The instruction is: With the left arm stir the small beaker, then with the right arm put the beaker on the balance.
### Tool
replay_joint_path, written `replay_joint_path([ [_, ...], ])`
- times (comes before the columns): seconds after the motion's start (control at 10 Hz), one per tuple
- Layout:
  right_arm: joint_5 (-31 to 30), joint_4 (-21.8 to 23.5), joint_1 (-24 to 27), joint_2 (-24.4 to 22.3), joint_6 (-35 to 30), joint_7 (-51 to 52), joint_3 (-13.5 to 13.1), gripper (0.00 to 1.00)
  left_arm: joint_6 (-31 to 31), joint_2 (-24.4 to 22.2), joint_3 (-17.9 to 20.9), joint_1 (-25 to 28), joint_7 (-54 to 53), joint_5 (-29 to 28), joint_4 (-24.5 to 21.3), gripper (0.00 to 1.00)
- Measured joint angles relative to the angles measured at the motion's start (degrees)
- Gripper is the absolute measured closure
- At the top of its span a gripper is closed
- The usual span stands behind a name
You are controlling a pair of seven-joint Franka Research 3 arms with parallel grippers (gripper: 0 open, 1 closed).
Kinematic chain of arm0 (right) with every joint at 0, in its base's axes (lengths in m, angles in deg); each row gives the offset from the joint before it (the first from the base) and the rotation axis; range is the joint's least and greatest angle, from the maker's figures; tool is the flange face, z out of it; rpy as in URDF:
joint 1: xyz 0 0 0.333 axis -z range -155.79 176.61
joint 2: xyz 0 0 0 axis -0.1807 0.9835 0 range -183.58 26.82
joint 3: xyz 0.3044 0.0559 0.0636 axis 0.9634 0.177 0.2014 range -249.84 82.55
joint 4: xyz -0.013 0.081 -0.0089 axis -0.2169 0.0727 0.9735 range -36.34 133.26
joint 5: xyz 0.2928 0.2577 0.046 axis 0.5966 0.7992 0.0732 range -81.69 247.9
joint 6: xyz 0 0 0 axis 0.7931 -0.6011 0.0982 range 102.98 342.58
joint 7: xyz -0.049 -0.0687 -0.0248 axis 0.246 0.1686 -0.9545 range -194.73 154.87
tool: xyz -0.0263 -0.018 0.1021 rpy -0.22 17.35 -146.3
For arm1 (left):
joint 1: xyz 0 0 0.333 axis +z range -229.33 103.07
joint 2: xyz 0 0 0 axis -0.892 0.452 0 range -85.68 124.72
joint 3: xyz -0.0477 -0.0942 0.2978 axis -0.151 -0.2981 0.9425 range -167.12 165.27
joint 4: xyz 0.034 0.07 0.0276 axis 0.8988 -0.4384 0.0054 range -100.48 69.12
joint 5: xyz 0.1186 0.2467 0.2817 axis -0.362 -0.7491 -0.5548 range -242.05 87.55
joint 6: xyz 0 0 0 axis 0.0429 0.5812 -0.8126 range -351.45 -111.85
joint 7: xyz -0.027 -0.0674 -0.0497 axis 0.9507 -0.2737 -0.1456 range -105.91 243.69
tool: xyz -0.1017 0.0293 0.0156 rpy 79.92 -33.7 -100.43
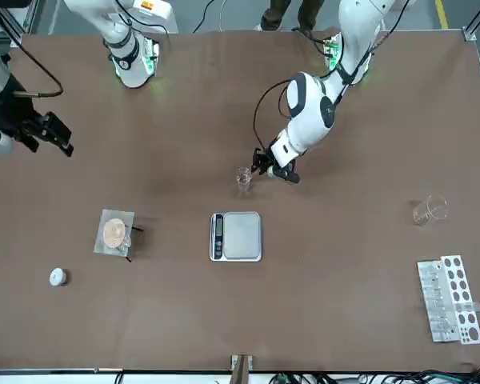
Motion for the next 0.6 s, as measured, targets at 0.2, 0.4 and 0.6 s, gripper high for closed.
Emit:
replay_joint_path([
  [0.2, 0.0, 0.0, 0.4, 0.0, 0.0, 0.0, 0.0, 0.00, 0.0, 0.0, 0.1, 0.1, 0.0, 0.0, 0.3, 0.67],
  [0.4, 0.0, 0.0, 0.6, 0.0, 0.0, 0.0, 0.0, 0.00, 0.0, 0.0, 0.1, 0.1, 0.0, 0.0, 0.4, 0.72],
  [0.6, 0.0, 0.0, 0.6, 0.0, 0.1, 0.0, 0.0, 0.00, 0.0, 0.0, 0.2, 0.2, 0.0, 0.0, 0.5, 0.75],
])
